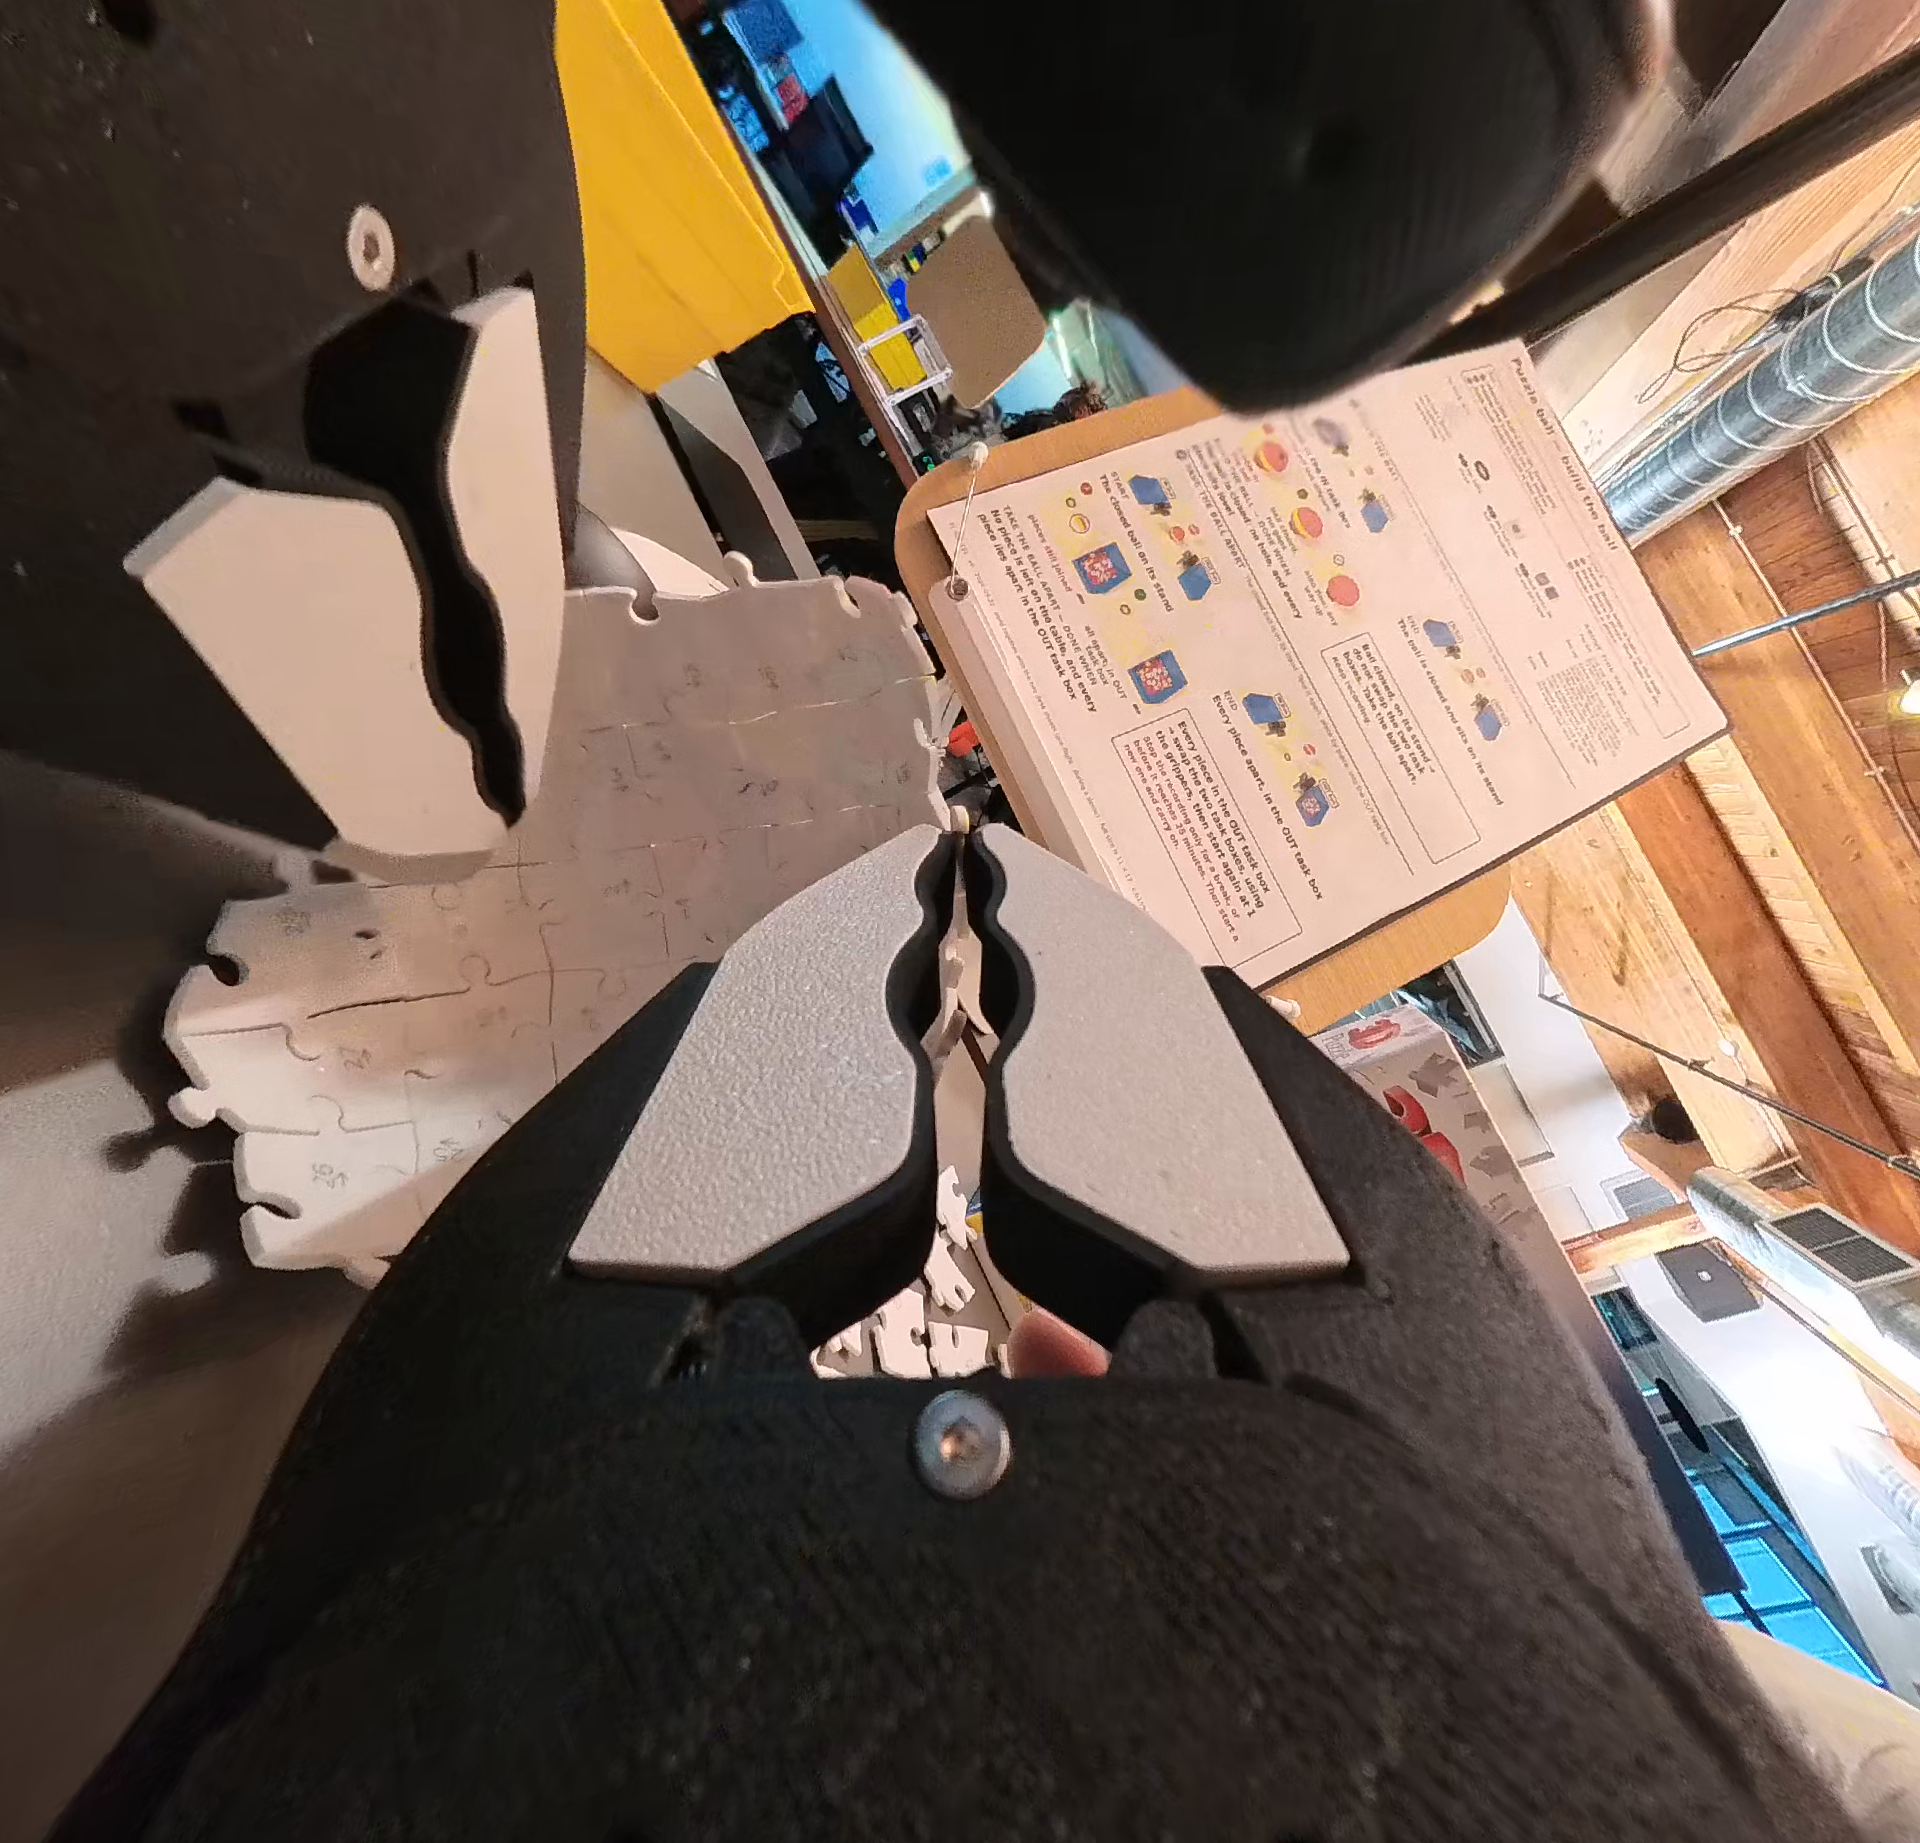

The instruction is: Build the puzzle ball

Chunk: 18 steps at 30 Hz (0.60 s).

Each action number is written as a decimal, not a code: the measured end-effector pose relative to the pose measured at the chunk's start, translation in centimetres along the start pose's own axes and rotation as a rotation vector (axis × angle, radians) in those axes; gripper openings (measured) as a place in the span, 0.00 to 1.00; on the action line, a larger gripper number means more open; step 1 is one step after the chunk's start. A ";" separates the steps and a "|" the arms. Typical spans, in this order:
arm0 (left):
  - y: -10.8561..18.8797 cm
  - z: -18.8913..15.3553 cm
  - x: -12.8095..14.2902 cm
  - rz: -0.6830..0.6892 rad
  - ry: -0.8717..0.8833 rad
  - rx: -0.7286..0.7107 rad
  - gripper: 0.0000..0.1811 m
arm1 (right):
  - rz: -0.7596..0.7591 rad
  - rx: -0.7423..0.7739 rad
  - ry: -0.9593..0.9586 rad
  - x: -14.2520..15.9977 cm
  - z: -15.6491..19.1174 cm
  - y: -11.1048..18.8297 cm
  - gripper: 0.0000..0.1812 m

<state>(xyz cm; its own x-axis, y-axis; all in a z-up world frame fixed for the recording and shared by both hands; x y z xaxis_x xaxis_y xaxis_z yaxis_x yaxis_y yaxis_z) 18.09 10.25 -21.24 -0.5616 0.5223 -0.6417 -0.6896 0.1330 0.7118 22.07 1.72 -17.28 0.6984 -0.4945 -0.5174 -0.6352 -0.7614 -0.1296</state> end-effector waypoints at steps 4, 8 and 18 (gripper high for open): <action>0.0 -0.3 0.3 0.024 0.007 0.028 0.00 | -0.001 -0.001 -0.001 -0.1 0.0 0.0 0.01; -0.7 -0.7 0.6 0.062 -0.033 0.014 0.00 | -0.003 -0.002 0.005 -0.1 0.1 0.0 0.01; -1.5 -0.9 0.6 0.084 -0.028 0.039 0.00 | -0.005 -0.002 0.008 -0.2 0.1 0.1 0.01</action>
<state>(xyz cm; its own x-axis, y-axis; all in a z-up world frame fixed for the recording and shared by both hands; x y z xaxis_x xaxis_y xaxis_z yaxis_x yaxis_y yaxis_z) 18.33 9.62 -22.96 -0.6035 0.5562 -0.5713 -0.6218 0.1202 0.7739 21.85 1.82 -17.31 0.7039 -0.4945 -0.5099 -0.6313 -0.7646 -0.1300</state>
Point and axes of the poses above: each gripper's, where its closed fingertips meet, y back along the fingers, x out of its underside, z = x × y across the jaws, the point moved 7 cm from there along y, back along the fingers, and after that the axes turned 7 degrees about x, right-handed, at the moved point
